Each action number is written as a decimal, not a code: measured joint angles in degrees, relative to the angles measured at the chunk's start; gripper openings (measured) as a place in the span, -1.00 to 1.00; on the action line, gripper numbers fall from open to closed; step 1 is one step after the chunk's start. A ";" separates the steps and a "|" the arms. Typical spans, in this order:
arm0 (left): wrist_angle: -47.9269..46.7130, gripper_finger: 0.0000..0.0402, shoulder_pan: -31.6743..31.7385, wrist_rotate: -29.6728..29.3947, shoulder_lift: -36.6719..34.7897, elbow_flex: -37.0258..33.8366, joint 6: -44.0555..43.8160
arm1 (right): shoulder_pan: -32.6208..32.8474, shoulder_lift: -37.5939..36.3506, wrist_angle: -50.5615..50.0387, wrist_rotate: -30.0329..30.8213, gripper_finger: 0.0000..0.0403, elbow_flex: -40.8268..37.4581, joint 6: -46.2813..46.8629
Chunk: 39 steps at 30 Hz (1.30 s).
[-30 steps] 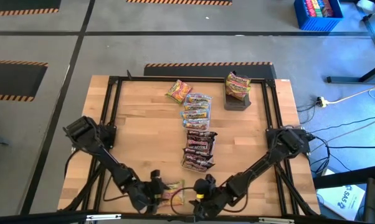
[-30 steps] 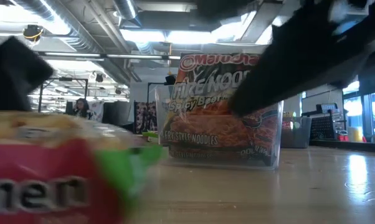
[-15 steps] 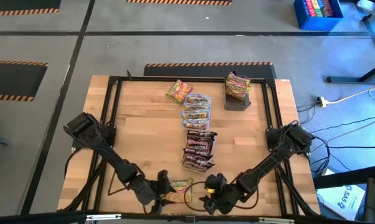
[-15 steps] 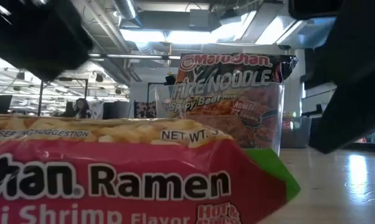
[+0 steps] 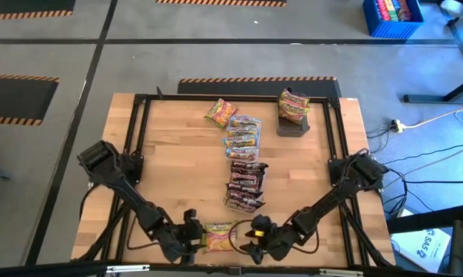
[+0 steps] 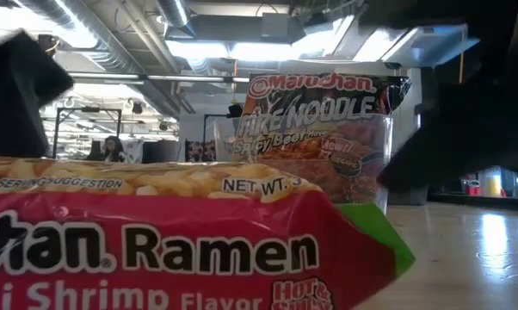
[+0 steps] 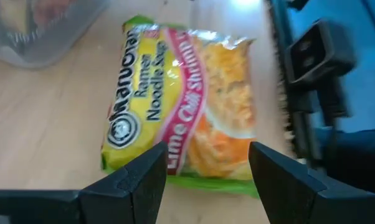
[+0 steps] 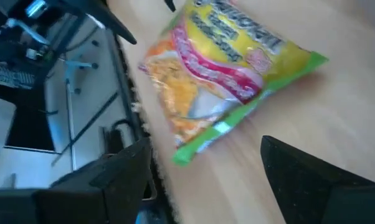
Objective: Sort Maruchan noodles
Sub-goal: Put the bottom green noodle pack into the black bin
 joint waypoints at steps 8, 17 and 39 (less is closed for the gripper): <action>1.90 0.09 0.09 -0.30 4.49 0.07 0.75 | -0.75 4.63 6.37 0.24 0.68 0.34 2.51; 9.27 0.09 1.74 0.42 8.71 0.15 2.82 | -1.51 8.25 10.41 0.82 0.67 0.66 8.85; 18.62 0.09 2.66 -4.17 9.83 -0.04 10.40 | -1.84 10.17 18.41 8.07 0.64 0.41 1.17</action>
